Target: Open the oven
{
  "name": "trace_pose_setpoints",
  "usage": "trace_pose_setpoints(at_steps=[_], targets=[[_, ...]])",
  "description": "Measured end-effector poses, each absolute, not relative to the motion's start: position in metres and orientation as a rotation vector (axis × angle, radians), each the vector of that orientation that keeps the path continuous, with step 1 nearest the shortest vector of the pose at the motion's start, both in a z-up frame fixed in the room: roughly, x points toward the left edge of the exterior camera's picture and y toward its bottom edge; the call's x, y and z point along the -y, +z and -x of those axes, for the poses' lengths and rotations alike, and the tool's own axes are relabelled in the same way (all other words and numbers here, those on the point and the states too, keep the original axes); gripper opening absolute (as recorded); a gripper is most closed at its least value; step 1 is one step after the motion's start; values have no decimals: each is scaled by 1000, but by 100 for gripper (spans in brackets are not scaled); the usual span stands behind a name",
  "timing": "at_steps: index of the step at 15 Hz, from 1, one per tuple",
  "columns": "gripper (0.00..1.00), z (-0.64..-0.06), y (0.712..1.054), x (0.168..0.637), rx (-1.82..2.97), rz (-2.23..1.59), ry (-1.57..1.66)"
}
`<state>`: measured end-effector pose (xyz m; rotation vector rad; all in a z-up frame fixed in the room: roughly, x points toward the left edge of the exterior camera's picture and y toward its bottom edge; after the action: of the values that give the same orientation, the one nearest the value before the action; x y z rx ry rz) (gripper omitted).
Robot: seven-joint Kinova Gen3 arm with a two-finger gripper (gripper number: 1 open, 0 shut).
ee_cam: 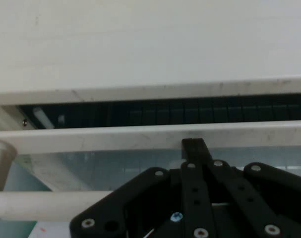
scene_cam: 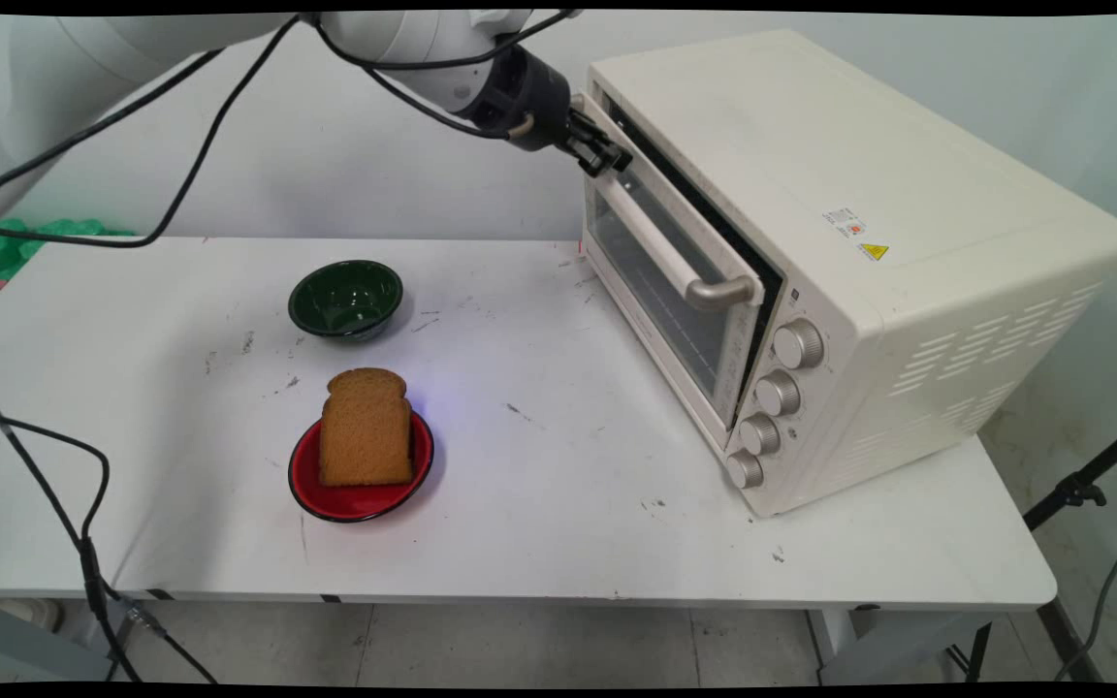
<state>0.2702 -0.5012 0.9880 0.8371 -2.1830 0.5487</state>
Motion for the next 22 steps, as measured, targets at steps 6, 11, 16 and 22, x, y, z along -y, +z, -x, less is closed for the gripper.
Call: trace_pose_setpoints(at_steps=[6,11,16,22], targets=[[0,-292,977,486,2202,-843,546],[0,-312,966,474,2217,-847,545],[0,-332,954,463,2234,-854,541],[0,-356,938,449,2246,-862,528]])
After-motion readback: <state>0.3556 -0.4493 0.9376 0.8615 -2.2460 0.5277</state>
